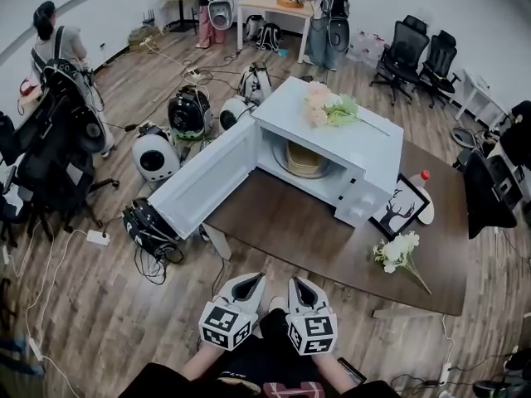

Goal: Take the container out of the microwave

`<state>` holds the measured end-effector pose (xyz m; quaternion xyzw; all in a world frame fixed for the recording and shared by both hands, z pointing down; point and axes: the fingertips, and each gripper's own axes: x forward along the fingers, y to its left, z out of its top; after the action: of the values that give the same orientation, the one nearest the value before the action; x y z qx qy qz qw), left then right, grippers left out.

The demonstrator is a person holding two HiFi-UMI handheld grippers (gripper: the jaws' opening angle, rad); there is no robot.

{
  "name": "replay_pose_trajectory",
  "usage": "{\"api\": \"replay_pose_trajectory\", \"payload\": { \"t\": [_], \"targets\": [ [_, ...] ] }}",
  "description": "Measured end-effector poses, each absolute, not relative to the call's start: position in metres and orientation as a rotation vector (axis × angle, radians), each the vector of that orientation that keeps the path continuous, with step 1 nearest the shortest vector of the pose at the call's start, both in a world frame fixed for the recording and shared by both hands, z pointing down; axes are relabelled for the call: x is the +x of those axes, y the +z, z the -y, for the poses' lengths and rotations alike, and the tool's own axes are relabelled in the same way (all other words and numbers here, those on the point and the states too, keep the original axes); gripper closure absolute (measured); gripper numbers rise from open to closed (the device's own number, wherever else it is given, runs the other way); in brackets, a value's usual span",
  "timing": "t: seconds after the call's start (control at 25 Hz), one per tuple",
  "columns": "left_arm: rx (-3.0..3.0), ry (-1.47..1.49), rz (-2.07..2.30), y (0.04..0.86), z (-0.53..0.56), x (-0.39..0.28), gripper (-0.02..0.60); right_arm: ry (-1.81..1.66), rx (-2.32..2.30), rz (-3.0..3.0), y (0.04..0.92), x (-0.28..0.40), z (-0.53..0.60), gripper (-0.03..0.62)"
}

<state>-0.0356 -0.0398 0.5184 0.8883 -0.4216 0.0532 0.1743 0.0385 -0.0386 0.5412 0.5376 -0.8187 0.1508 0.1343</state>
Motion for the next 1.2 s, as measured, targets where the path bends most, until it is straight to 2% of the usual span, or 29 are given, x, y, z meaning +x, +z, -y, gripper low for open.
{"api": "replay_pose_trajectory", "payload": {
  "t": [0.36,0.72,1.2],
  "targets": [
    [2.482,0.119,1.291,0.514,0.096,-0.006,0.572,0.218,1.385,2.445,0.526,0.051,0.096,0.586],
    [2.452,0.103,1.36,0.512,0.139,0.028,0.572,0.234,1.278,2.487,0.527,0.081,0.143,0.585],
    [2.418,0.082,1.415,0.51,0.18,0.028,0.572,0.191,1.216,2.492,0.522,0.083,0.194,0.561]
  ]
}}
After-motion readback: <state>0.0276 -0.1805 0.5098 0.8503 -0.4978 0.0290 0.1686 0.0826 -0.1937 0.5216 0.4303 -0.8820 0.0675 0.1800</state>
